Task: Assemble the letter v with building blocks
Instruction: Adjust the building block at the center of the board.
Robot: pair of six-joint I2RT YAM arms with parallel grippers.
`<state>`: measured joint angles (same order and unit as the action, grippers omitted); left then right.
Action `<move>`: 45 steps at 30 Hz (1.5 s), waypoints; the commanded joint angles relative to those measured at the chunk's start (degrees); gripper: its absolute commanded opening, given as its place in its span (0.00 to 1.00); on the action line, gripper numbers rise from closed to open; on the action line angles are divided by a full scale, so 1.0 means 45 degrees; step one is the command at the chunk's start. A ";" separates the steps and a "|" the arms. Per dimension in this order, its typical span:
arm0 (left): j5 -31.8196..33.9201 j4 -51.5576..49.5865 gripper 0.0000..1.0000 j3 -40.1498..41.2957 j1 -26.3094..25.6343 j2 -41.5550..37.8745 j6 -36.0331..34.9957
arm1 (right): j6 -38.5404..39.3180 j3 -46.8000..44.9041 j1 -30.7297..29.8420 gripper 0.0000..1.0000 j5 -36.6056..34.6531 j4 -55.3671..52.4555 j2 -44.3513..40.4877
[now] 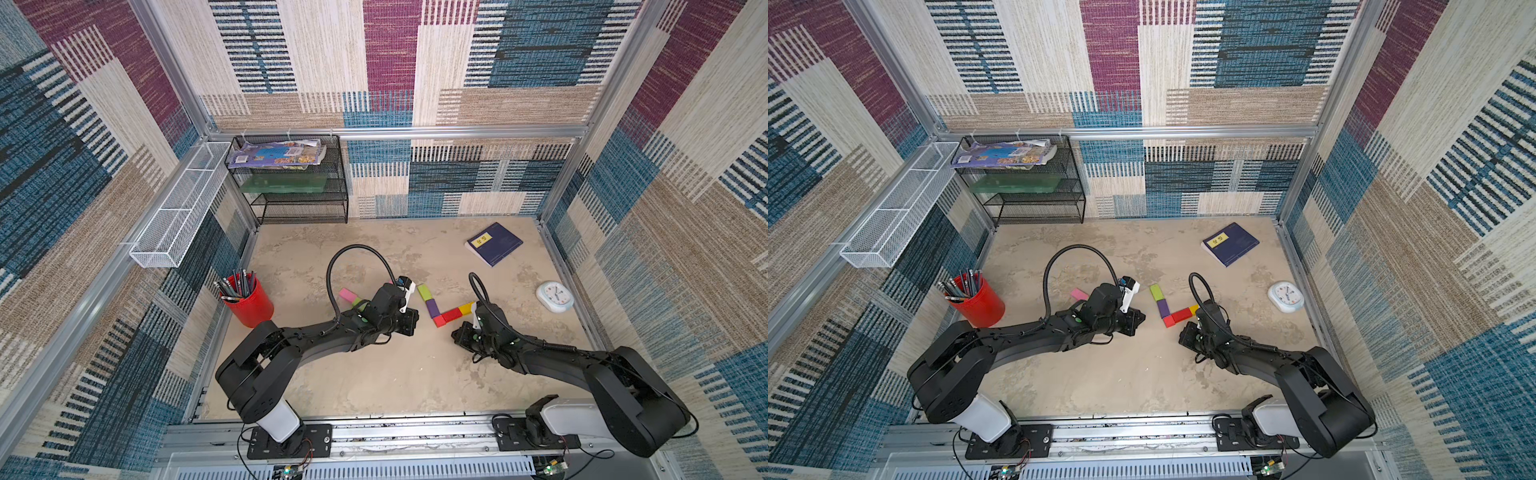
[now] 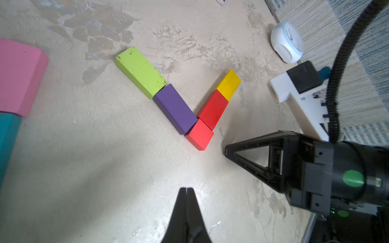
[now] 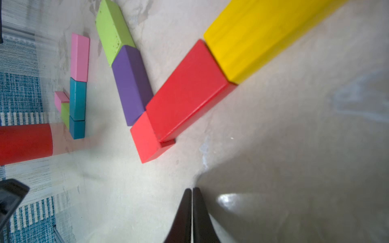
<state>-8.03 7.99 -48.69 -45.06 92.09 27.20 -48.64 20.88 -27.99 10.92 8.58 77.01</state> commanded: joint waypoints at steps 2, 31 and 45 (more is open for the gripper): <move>0.0378 0.0139 0.00 0.0245 0.0054 -0.0212 -0.0237 | -0.0369 0.0197 -0.0245 0.09 -0.0381 0.0428 0.0328; 0.0357 -0.0311 0.00 0.0352 0.0150 -0.0304 -0.0532 | -0.0330 0.1316 -0.0446 0.08 -0.1054 -0.0033 0.1742; 0.3718 -0.1851 0.99 0.0592 0.0225 -0.3034 -0.1141 | 0.2344 0.3518 -0.0697 0.95 -0.6803 -0.5219 -0.3625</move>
<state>-1.58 3.18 -47.16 -44.38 82.85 25.02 -42.87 35.35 -32.38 -6.59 -6.68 64.73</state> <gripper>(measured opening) 0.890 0.982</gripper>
